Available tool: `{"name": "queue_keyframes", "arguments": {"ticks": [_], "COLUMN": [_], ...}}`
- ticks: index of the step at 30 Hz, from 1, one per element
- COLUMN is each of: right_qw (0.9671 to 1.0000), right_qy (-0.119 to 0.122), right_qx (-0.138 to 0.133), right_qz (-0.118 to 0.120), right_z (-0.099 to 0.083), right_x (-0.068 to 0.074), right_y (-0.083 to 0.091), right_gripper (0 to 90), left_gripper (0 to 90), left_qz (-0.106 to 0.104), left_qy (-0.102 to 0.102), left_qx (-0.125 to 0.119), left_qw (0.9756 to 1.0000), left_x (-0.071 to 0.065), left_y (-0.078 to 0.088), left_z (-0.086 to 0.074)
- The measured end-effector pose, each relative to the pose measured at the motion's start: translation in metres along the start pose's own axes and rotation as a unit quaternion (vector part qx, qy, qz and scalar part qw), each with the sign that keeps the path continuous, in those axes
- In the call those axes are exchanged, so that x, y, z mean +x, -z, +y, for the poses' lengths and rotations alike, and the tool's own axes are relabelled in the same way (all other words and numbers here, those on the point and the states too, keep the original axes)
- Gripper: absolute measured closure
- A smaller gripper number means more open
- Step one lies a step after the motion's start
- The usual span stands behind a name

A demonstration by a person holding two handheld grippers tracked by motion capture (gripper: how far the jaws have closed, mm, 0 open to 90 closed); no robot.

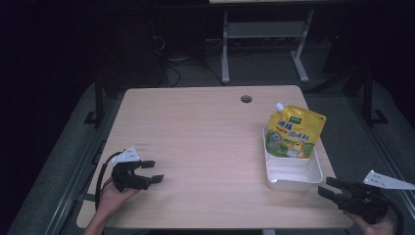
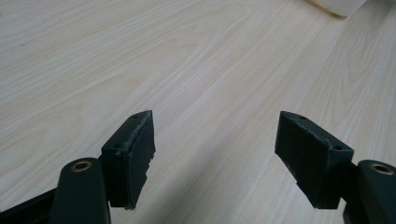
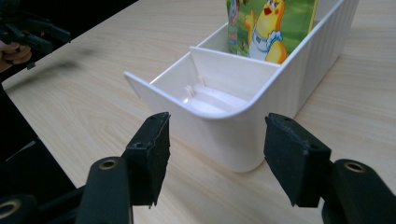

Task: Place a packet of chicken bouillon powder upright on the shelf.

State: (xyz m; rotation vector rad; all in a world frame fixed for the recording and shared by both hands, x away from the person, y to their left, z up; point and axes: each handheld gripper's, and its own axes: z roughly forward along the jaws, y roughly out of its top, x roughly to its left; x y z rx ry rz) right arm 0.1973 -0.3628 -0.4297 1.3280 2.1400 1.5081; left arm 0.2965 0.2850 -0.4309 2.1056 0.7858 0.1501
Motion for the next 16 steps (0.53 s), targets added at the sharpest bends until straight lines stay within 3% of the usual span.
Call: {"name": "queue_keyframes", "arguments": {"ticks": [16], "right_qw": [0.9999], "right_qy": [-0.001], "right_qx": [0.014], "right_qz": [-0.002], "right_z": [-0.019], "right_x": [0.011], "right_y": [0.001], "right_gripper": [36.3], "left_gripper": [27.5], "left_qz": [0.001], "left_qy": [0.000], "left_qx": [0.013], "left_qw": [0.9999], "left_x": [0.000], "left_y": [-0.003], "left_z": [-0.005]}}
